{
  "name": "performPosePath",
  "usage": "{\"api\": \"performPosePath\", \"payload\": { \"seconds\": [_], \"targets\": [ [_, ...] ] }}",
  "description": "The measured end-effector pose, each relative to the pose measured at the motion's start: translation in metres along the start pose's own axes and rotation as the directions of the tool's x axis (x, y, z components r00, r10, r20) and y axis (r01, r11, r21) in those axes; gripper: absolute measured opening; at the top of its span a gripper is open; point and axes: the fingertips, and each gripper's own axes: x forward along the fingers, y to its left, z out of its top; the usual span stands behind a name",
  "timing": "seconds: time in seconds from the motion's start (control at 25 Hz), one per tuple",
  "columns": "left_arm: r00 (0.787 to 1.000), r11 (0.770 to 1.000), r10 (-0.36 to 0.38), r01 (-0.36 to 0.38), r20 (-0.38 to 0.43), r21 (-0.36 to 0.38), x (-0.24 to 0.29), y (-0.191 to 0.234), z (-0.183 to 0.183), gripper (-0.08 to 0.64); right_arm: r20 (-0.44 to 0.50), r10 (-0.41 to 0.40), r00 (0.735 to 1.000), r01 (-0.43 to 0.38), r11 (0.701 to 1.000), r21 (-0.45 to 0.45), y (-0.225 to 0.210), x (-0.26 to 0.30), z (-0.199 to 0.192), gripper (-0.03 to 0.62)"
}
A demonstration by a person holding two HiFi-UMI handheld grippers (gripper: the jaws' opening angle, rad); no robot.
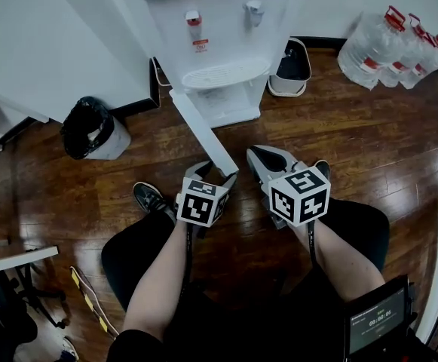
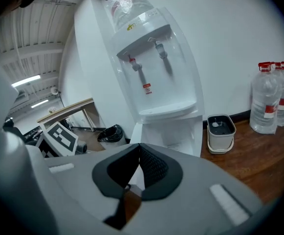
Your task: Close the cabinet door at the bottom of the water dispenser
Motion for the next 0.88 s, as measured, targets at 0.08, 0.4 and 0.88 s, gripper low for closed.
{"api": "performPosePath", "payload": {
  "seconds": [0.08,0.4,0.88],
  "targets": [
    [0.999,0.993,-0.012,0.017,0.043,-0.119,0.002,-0.005,0.01,0.295,-0.011,-0.03,0.999,0.03,0.999,-0.018,-0.008,-0.005,-0.003,0.005],
    [0.989,0.964,-0.006,0.045,0.148,-0.263,0.021,-0.016,0.04,0.284,-0.068,-0.018,0.998,0.016,1.0,-0.023,-0.024,-0.003,-0.02,0.005],
    [0.989,0.979,-0.099,0.117,0.114,-0.167,0.054,-0.03,0.068,0.253,-0.257,-0.064,0.964,0.093,0.99,0.101,-0.082,0.003,-0.061,0.006]
  ]
}}
